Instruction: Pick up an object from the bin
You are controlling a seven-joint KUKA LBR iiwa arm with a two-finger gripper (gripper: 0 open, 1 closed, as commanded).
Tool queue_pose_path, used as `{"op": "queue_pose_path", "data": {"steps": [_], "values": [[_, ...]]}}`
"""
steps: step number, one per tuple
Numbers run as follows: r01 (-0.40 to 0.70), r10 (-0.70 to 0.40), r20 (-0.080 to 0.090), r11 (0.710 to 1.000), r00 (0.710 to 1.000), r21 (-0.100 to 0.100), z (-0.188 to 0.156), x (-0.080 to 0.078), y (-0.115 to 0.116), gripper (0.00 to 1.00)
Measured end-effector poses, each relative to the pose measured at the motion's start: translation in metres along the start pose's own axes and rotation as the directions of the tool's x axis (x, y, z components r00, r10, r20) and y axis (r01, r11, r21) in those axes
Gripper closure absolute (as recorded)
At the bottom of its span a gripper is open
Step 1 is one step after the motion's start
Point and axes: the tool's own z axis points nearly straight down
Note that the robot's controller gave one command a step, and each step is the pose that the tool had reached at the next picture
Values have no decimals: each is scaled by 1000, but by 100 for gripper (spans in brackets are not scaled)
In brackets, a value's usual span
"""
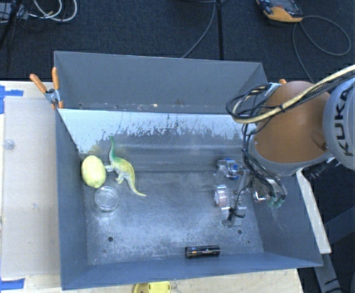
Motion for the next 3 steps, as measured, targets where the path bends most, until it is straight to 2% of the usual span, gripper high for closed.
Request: {"op": "queue_pose_path", "data": {"steps": [1,2,3], "values": [[1,-1,7,1000,1000,0,-4,-1,0,0],[67,-67,7,998,998,0,66,21,5,0],[103,-103,26,995,994,2,130,35,10,0]]}}
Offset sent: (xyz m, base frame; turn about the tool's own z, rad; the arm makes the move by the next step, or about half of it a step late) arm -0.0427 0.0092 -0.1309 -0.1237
